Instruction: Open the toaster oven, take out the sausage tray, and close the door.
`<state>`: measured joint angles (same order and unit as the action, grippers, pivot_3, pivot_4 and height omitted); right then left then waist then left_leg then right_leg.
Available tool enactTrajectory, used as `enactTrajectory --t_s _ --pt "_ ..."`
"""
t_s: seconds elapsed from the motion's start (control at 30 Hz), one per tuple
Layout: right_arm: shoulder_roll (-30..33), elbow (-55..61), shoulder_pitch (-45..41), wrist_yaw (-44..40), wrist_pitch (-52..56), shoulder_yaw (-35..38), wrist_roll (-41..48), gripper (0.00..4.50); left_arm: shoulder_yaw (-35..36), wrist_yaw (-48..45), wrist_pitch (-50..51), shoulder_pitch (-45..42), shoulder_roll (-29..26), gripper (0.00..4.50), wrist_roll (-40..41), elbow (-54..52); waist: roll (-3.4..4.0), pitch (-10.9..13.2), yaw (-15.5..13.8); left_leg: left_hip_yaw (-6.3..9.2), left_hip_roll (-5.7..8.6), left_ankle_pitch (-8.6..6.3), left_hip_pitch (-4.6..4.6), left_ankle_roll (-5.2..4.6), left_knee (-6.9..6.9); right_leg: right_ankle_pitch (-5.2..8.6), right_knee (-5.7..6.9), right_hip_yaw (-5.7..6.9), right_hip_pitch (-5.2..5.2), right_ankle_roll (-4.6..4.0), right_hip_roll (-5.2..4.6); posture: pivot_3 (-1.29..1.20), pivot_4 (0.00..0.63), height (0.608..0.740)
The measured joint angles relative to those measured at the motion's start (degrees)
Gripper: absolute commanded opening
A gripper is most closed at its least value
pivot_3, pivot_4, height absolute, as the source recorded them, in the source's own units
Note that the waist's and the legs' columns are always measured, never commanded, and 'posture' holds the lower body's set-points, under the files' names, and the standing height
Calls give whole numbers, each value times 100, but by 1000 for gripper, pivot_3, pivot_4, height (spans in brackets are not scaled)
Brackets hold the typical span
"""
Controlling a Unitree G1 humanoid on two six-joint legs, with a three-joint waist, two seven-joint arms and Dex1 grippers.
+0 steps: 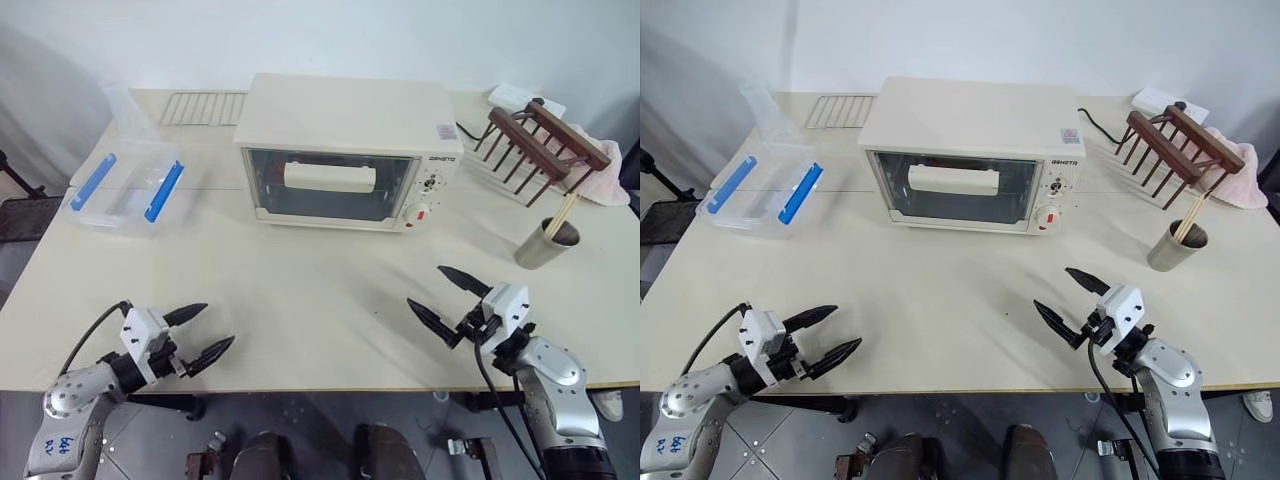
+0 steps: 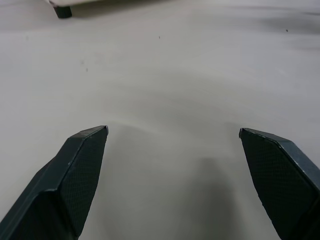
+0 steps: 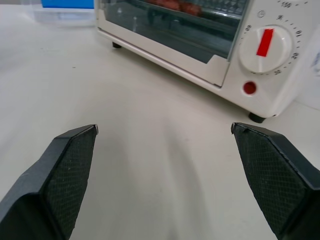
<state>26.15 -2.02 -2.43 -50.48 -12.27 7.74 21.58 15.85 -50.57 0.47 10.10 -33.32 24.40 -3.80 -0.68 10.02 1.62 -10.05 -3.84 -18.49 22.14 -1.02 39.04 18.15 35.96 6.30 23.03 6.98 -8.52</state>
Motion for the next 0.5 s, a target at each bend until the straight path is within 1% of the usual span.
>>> enactTrajectory --t_s 0.17,0.23,0.3,0.43,0.5 --pt "-2 -32 -277 -88 245 -129 84 4500 17 4 95 98 -45 4474 43 -37 0 0 1 0 -6 0 0 0 0 0 1 0 2 0 0 0 150 740" --pt "12 84 -544 -142 675 -320 176 4500 125 -37 401 36 -42 4474 407 -46 1 2 10 0 -17 1 2 0 2 0 3 -2 7 0 -1 0 150 740" --pt "-25 363 -984 -88 1179 -526 324 4500 290 -92 650 -249 -44 4474 834 -91 2 2 11 -1 -21 5 5 3 4 1 11 -5 16 -1 -1 0 150 740" --pt "-274 483 -2062 247 1888 -567 497 4500 581 -196 1218 -890 -87 4474 1592 -166 2 1 8 -2 -13 7 10 4 4 1 51 -7 28 -2 -2 0 150 740" --pt "-333 453 -2405 332 2065 -587 497 4500 688 -199 1405 -1110 -111 4474 1826 -175 1 1 -1 0 0 6 11 3 4 1 57 -3 30 -2 -1 0 150 740"
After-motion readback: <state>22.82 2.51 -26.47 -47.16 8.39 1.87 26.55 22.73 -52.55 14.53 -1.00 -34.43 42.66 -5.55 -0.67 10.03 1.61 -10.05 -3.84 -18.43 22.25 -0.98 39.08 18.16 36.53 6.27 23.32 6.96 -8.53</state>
